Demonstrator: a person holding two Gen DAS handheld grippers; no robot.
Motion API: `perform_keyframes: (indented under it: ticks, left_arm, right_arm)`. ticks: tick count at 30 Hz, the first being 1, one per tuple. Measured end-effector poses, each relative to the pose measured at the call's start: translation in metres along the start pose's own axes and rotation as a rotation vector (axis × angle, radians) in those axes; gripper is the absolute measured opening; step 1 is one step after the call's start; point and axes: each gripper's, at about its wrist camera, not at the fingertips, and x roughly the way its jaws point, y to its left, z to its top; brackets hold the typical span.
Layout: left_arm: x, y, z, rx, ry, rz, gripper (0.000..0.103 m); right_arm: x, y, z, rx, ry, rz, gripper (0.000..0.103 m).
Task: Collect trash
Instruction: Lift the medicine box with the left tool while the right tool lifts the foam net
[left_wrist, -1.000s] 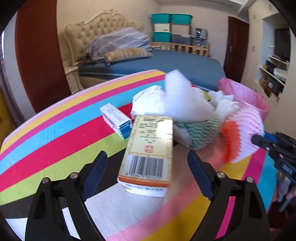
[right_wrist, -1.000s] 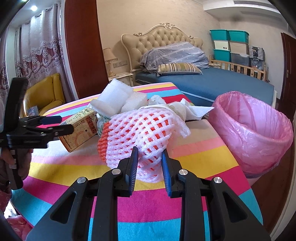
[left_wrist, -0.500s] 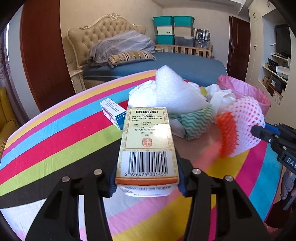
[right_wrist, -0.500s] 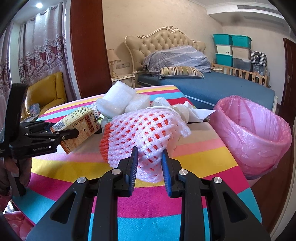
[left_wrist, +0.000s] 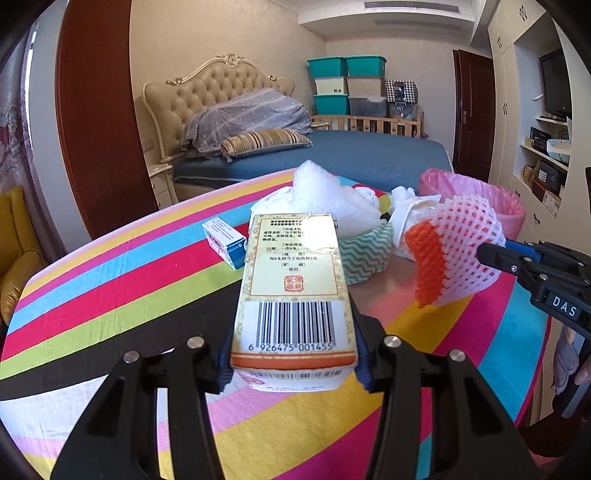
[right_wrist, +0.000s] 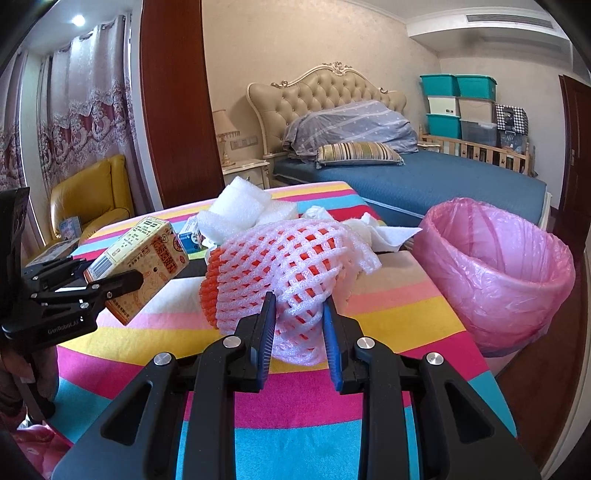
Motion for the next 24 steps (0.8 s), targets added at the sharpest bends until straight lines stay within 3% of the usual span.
perform_keyframes:
  ticks: [13,24]
  left_arm:
    - [-0.008,-0.006,0.0,-0.004,-0.042,-0.003,0.049]
    - [-0.03,-0.021,0.004,-0.005,-0.141,-0.029,0.049]
  right_arm:
    - [-0.015,-0.003,0.001,0.016,-0.037,0.007,0.026]
    - [-0.042,-0.009,0.01,0.022,-0.11,-0.003,0.026]
